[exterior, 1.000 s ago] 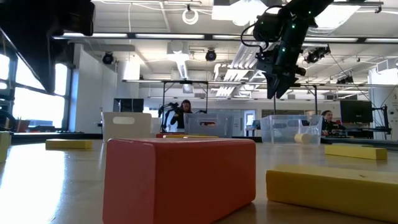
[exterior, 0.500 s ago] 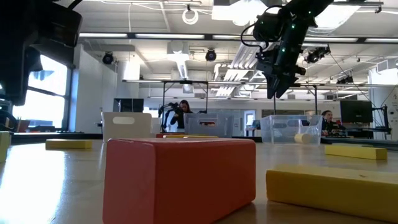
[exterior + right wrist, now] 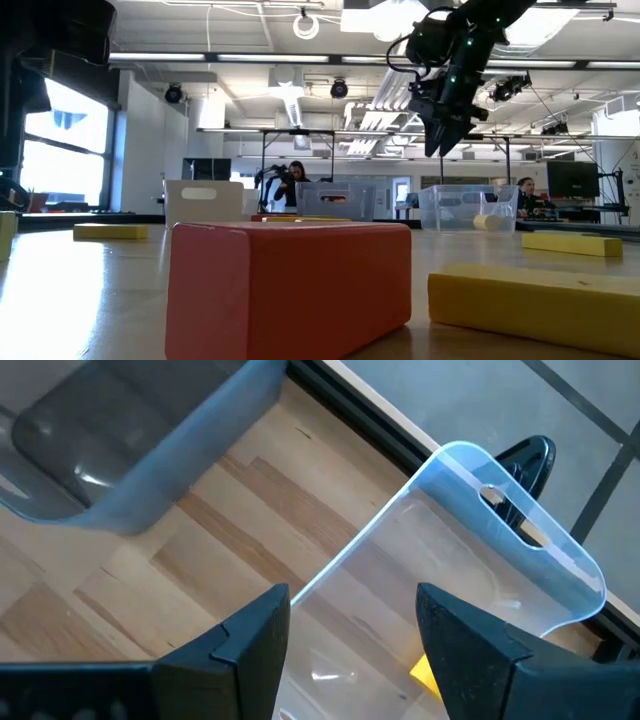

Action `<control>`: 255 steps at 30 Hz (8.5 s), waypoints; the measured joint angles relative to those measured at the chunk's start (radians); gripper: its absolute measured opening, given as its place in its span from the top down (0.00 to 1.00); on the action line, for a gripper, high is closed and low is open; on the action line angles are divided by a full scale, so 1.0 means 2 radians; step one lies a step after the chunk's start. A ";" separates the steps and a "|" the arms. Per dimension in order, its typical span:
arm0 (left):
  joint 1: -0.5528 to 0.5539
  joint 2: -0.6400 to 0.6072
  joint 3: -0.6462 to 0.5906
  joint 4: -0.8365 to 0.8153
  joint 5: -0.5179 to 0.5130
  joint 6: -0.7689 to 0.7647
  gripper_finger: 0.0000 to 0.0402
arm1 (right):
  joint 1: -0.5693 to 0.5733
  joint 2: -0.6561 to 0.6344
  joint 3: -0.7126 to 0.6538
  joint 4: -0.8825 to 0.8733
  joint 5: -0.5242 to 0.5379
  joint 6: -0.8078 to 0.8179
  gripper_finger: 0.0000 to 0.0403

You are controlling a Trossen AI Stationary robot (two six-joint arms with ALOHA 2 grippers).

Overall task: Sort & place blocks by color
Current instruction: Put the green block into the white bin, then put the orange block into the black bin

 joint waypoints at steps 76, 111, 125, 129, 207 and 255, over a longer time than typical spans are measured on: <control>0.108 0.091 0.031 -0.006 0.020 0.219 0.73 | 0.056 0.000 -0.001 0.010 -0.008 -0.035 0.49; 0.461 -0.036 0.031 0.055 -0.164 0.544 0.73 | 0.225 0.000 -0.001 0.060 -0.058 -0.027 0.49; 0.594 -0.035 0.031 0.065 -0.098 0.577 0.73 | 0.261 0.000 -0.001 0.075 -0.058 0.054 0.49; 0.622 -0.022 0.031 0.067 -0.046 0.577 0.73 | 0.267 0.000 -0.001 0.089 -0.057 0.071 0.49; 0.428 0.069 0.119 0.034 0.011 0.708 0.50 | 0.319 0.000 -0.001 0.088 -0.004 0.012 0.49; 0.293 0.203 0.153 0.203 0.074 1.085 0.50 | 0.319 0.000 -0.001 0.088 0.017 0.027 0.49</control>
